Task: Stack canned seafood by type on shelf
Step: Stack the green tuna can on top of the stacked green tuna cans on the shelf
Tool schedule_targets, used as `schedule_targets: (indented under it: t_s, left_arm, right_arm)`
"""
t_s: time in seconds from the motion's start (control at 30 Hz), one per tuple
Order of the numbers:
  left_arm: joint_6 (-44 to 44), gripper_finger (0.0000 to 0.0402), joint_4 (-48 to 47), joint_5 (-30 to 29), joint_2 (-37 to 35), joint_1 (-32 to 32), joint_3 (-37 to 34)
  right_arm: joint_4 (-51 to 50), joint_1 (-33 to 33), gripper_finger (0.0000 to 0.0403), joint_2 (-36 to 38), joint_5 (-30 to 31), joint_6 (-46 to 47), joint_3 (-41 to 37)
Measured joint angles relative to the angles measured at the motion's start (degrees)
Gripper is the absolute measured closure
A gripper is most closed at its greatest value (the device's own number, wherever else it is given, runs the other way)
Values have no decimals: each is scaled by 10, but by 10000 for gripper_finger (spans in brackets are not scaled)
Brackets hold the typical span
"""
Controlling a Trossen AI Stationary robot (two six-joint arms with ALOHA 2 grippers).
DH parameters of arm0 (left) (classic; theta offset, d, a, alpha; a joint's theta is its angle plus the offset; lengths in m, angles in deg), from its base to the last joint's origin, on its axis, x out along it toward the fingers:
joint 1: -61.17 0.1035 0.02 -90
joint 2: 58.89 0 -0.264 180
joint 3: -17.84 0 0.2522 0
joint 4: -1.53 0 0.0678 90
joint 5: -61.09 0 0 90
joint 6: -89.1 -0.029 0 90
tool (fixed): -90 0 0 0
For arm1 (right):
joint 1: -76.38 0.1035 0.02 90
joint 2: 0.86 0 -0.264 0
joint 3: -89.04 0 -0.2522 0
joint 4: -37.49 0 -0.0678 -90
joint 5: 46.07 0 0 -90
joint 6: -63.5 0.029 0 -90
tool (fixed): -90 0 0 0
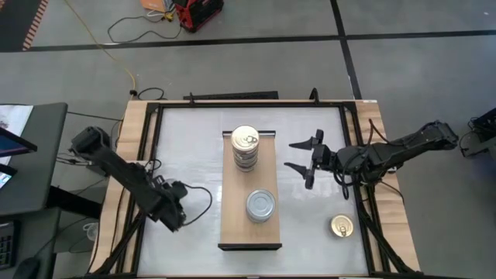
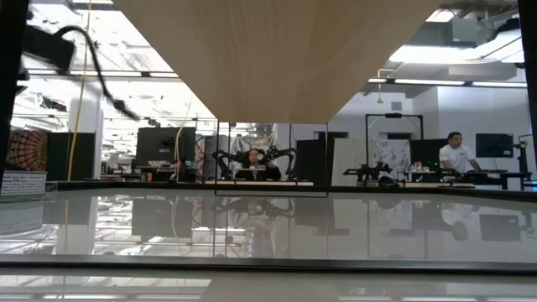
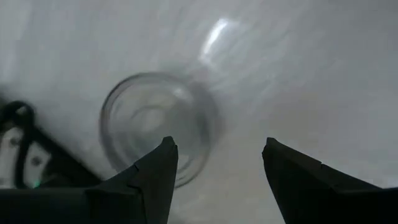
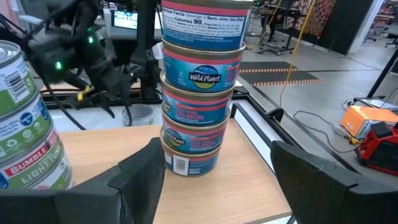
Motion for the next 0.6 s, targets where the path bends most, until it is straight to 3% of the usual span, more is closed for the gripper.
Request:
schedule_targets:
  t_s: [0.3,0.6]
  left_arm:
    - [-44,196,-30,3,128,-37,0]
    - [-75,333,-26,-15,210,-68,3]
  right_arm:
    - [13,-3,88,0,1,-9,0]
    - [20,-3,88,-4,1,-12,0]
